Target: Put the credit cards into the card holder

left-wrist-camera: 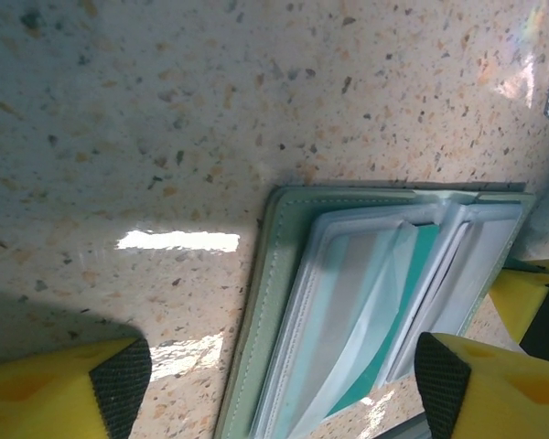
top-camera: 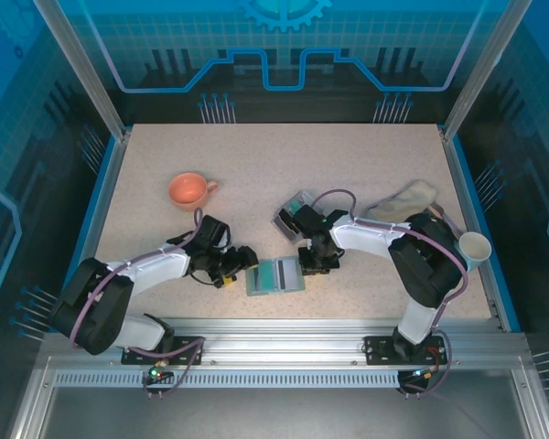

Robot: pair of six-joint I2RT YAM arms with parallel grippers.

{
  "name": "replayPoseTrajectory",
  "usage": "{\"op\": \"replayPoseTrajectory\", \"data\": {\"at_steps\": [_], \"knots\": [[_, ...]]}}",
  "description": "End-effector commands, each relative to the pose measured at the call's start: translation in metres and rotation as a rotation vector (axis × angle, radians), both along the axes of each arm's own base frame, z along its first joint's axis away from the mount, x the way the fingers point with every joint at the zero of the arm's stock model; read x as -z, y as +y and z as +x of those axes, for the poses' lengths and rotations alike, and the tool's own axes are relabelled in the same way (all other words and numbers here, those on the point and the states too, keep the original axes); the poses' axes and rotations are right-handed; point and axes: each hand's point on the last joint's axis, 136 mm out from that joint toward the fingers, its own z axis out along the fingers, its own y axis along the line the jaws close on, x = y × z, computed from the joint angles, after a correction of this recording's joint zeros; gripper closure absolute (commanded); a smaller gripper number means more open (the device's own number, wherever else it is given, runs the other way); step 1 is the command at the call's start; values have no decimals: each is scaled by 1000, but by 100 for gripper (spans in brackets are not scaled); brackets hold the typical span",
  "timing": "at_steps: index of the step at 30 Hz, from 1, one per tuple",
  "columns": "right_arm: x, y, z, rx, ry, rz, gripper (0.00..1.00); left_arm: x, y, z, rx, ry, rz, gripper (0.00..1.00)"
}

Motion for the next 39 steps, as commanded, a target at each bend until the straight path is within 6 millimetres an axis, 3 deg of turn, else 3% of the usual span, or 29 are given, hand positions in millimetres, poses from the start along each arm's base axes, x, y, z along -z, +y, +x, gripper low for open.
{"op": "replayPoseTrajectory", "data": {"at_steps": [1, 10, 14, 22, 27, 32, 39], "knots": [[16, 13, -7, -20, 46, 29, 83, 4, -18, 11, 25, -22, -76, 23], [14, 19, -7, -20, 45, 58, 86, -7, -27, 16, 39, -51, -124, 39], [13, 21, -6, -18, 40, 70, 86, -12, -27, 12, 54, -70, -93, 38], [14, 22, -7, -22, 43, 78, 86, 2, -27, 11, 52, -42, -50, 38], [15, 20, -8, -21, 45, 75, 86, 1, -24, 11, 42, -52, -20, 36], [16, 22, -9, -21, 47, 85, 88, -11, -30, 14, 54, -99, -66, 44], [16, 21, -8, -19, 47, 78, 89, -50, -42, 19, 67, -190, -177, 58]]}}
